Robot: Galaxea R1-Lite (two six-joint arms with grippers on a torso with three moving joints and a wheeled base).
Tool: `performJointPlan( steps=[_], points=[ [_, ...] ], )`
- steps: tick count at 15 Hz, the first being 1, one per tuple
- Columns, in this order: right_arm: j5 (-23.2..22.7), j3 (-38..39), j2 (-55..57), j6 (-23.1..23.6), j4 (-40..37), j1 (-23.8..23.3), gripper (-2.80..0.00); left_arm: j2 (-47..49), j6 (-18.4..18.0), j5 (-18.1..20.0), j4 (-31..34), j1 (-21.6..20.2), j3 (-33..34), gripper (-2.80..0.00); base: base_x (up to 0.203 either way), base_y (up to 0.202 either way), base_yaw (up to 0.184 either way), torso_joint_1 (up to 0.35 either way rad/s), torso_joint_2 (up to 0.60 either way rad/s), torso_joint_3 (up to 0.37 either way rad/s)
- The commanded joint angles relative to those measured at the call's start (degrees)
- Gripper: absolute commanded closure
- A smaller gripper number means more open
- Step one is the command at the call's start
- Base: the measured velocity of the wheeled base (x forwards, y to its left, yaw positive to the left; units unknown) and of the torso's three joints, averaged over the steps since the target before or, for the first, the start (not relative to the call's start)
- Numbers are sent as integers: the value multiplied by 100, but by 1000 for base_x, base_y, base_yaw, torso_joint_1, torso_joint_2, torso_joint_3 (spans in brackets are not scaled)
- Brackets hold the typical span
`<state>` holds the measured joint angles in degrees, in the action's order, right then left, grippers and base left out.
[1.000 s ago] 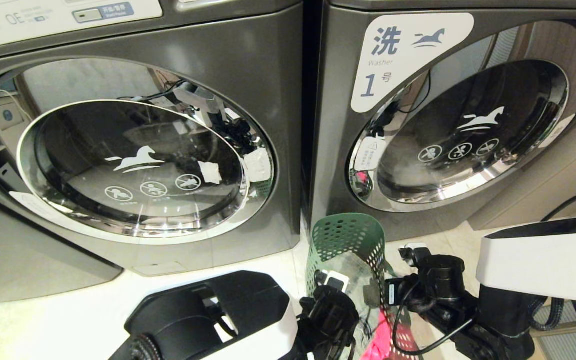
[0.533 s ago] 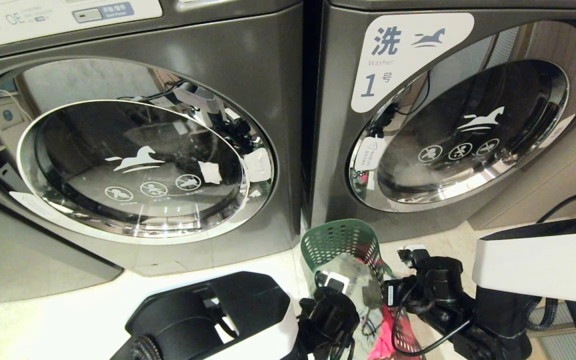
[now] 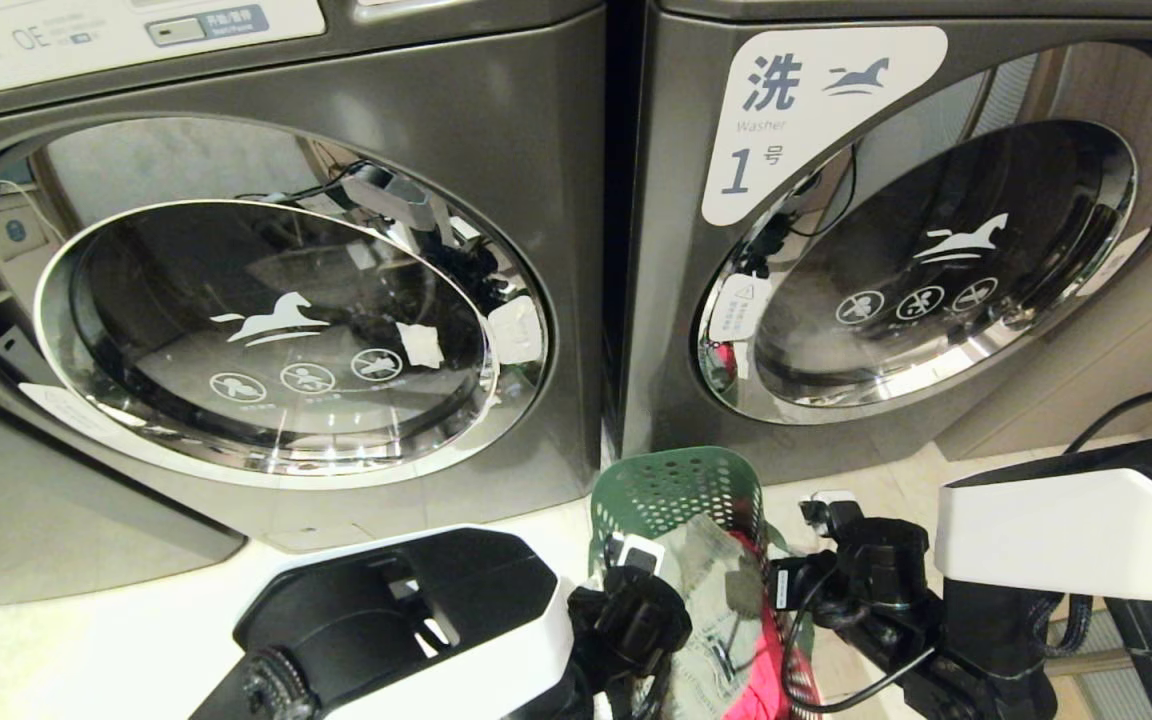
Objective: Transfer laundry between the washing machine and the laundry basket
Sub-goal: Pick up the clothes basket and put it beside the washing machine
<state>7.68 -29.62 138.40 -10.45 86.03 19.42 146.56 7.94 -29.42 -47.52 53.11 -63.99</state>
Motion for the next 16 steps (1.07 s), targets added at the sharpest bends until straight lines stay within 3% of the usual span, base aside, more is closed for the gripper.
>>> performJointPlan(
  steps=[1,3,7,14,15,16],
  points=[
    [10,-26,56,7,63,0,0,-144,6,-29,-31,-55,101,-280,0,0,0,0,0,0],
    [5,-26,56,16,63,0,0,-278,6,-82,-15,-67,195,-280,0,0,0,0,0,0],
    [14,-26,59,20,70,0,0,-278,-314,-872,-6,-322,220,-280,0,0,0,0,0,0],
    [15,-26,135,148,163,0,0,-409,-706,-1250,-47,-521,255,-280,0,0,0,0,0,0],
    [22,-19,152,148,163,0,-280,-418,-714,-1250,-47,-521,255,-280,0,0,0,0,0,0],
    [23,-26,167,139,163,0,-280,-418,-715,-1250,-47,-521,255,-280,0,0,0,0,0,0]
  ],
)
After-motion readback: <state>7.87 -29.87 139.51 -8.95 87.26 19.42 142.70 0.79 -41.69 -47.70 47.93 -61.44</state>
